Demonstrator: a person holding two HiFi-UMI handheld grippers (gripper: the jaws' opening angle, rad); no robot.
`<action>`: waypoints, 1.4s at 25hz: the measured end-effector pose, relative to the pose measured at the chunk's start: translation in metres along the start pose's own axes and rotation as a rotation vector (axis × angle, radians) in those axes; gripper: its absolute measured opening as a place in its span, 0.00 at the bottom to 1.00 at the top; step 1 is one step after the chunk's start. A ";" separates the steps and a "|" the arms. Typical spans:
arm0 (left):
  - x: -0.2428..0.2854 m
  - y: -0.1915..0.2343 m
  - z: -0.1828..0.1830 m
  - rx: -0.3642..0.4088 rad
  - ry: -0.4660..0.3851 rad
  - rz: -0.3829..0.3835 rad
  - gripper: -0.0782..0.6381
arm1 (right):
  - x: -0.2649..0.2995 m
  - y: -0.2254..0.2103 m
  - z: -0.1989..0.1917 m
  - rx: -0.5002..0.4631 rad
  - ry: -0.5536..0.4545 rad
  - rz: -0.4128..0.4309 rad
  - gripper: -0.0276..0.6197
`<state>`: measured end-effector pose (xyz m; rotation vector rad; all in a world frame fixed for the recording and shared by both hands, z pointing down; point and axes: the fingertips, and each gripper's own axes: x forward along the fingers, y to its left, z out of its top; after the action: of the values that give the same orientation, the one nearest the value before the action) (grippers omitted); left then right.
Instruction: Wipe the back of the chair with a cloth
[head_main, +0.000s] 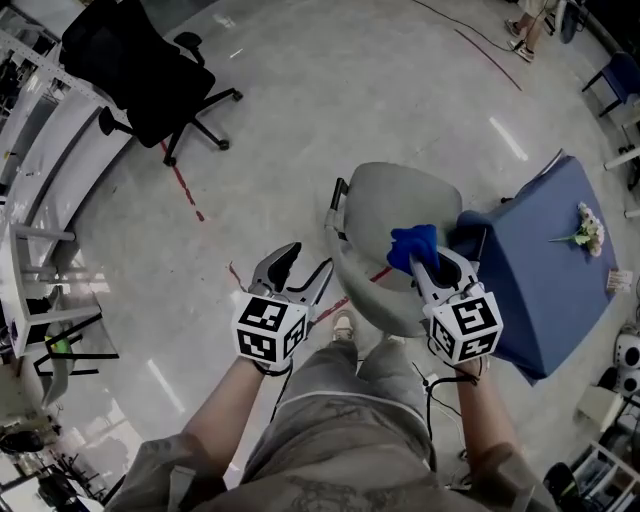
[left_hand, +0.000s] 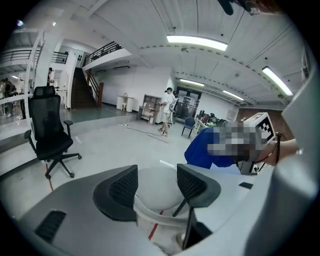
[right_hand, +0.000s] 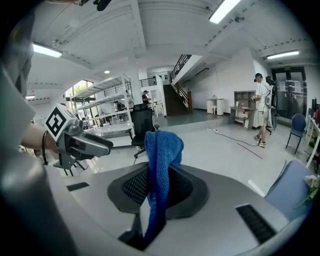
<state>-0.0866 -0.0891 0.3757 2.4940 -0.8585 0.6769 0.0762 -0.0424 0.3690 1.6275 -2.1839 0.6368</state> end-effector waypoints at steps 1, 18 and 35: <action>0.006 0.004 -0.004 -0.013 0.013 0.003 0.46 | 0.009 -0.003 -0.005 0.003 0.014 0.011 0.17; 0.098 0.045 -0.090 -0.247 0.220 0.119 0.47 | 0.147 -0.018 -0.108 0.027 0.286 0.283 0.17; 0.152 0.053 -0.195 -0.344 0.411 0.084 0.49 | 0.241 0.019 -0.221 0.054 0.498 0.462 0.17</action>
<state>-0.0761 -0.0946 0.6285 1.9330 -0.8420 0.9397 -0.0094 -0.1120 0.6777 0.8449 -2.1604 1.0988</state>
